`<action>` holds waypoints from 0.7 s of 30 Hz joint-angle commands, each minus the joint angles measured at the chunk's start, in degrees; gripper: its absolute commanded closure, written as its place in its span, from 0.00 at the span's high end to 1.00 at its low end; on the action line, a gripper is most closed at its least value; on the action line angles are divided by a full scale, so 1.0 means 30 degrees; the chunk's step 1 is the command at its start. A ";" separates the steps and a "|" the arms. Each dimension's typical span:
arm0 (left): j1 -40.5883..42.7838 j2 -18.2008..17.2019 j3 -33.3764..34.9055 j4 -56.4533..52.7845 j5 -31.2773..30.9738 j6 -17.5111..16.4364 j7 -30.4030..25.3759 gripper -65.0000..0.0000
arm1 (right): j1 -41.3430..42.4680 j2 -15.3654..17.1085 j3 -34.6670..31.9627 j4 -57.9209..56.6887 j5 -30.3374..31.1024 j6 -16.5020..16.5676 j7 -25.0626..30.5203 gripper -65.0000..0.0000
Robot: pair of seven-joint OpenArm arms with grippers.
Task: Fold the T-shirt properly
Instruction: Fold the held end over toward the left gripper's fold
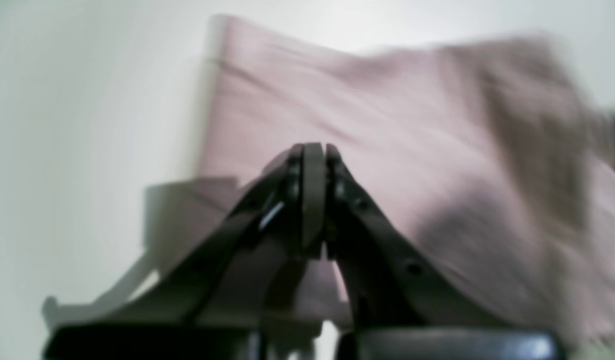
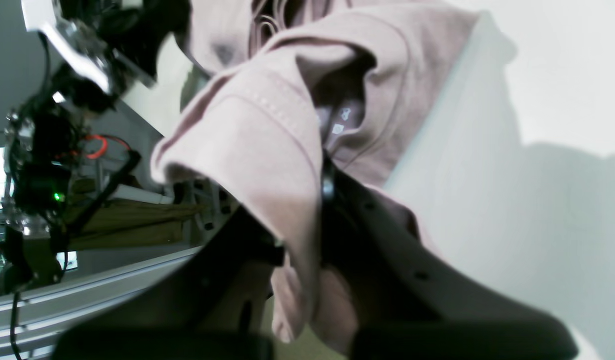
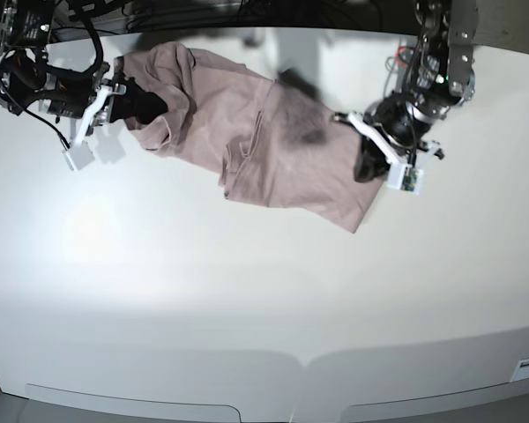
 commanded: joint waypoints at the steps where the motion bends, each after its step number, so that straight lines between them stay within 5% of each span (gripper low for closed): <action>1: -0.0495 -0.0044 -0.0058 0.0051 0.0189 0.0233 -0.0444 0.00 | 0.0102 0.0262 0.0153 0.0321 0.0546 0.0041 0.0248 0.00; 7: -0.0889 -0.0022 -0.0066 -0.1574 0.1821 0.0335 0.1523 0.00 | 0.0255 0.0270 0.0750 0.0321 0.0554 0.0041 0.0525 0.00; 21: 0.2353 0.0022 0.2317 -0.2149 0.1887 0.0204 -0.0831 0.00 | 0.2922 0.0197 0.0794 0.0452 0.1348 0.0041 -0.0437 0.00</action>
